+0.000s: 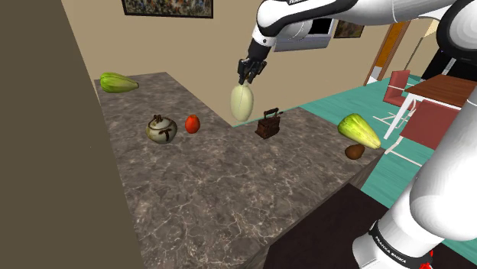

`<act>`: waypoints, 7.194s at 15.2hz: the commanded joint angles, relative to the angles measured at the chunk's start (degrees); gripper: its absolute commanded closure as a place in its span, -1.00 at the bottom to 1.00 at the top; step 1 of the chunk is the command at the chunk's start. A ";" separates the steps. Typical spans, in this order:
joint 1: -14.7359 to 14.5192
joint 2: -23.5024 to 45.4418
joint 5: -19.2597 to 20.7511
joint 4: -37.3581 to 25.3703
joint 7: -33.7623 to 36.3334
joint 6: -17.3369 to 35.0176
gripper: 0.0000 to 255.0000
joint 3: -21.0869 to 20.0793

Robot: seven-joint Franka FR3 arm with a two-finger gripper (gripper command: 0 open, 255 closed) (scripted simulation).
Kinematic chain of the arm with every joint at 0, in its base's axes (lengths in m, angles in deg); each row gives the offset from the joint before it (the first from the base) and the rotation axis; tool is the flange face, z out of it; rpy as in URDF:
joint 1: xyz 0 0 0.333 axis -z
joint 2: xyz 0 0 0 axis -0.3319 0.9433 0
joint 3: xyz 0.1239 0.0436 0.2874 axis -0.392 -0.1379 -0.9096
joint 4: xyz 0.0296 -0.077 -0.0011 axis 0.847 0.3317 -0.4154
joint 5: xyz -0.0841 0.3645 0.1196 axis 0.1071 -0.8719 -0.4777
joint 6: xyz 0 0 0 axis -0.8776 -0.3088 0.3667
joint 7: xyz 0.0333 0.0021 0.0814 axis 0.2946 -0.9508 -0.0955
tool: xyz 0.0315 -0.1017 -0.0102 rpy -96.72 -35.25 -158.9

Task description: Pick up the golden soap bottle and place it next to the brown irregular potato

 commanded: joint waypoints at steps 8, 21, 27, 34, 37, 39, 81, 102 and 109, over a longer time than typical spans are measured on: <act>0.06 -0.25 0.49 -6.61 0.88 -6.78 1.00 0.09; 0.23 1.51 0.86 -18.98 2.01 -17.34 1.00 0.22; 0.36 3.39 0.89 -26.24 2.51 -22.71 1.00 0.28; 2.54 0.81 -0.17 -25.87 -0.74 -25.34 1.00 1.65; 4.50 -2.61 -1.08 -21.63 -4.40 -25.03 1.00 3.21; 5.77 -4.53 -1.62 -19.35 -6.89 -25.06 1.00 4.37; 26.75 -3.00 -11.45 -15.75 -52.11 -31.81 1.00 28.79; 25.83 -5.48 -11.05 2.92 -55.84 -15.58 1.00 27.97; 25.77 -4.80 -12.07 7.50 -57.67 -10.71 1.00 27.91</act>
